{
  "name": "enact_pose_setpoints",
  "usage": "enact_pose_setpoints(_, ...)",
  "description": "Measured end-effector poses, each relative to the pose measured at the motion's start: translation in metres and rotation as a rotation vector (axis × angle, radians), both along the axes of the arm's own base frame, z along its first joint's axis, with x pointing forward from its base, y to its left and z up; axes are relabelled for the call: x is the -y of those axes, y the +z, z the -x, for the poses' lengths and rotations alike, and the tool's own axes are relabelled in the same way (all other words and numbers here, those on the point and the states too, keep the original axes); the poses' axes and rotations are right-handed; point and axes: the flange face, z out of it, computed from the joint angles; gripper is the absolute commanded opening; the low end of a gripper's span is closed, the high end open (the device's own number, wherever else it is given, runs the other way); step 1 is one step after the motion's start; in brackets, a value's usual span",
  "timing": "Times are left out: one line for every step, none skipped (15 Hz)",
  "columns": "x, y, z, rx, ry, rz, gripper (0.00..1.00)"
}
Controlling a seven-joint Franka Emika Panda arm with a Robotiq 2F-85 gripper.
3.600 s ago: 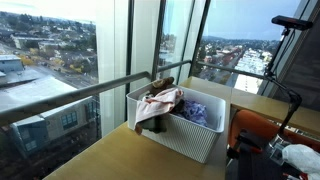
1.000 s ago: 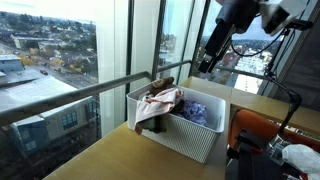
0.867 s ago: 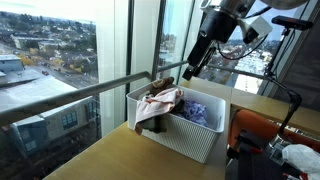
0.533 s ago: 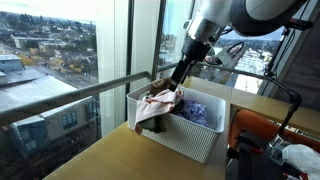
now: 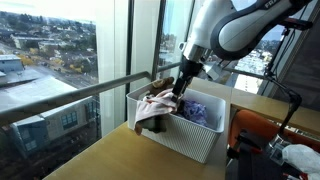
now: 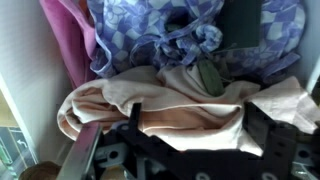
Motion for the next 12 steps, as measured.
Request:
enact_pose_setpoints(0.000,-0.008,0.001,-0.012,0.000,0.000,1.00)
enact_pose_setpoints(-0.001,-0.016,0.001,-0.024,0.001,0.000,1.00)
enact_pose_setpoints(-0.002,-0.024,0.002,-0.034,0.003,0.000,1.00)
enact_pose_setpoints(-0.003,-0.032,0.002,-0.040,0.003,-0.001,1.00)
enact_pose_setpoints(-0.004,-0.041,0.003,-0.046,0.002,-0.002,1.00)
enact_pose_setpoints(-0.004,-0.049,0.004,-0.049,0.001,-0.003,0.75)
enact_pose_setpoints(-0.004,-0.056,0.004,-0.054,-0.003,-0.004,0.74)
enact_pose_setpoints(-0.003,-0.062,0.004,-0.055,-0.011,-0.006,0.68)
enact_pose_setpoints(-0.003,-0.067,0.005,-0.056,-0.024,-0.007,0.58)
enact_pose_setpoints(-0.001,-0.070,0.005,-0.054,-0.038,-0.008,0.51)
enact_pose_setpoints(0.000,-0.071,0.005,-0.051,-0.052,-0.009,0.42)
enact_pose_setpoints(0.001,-0.071,0.004,-0.049,-0.063,-0.009,0.36)
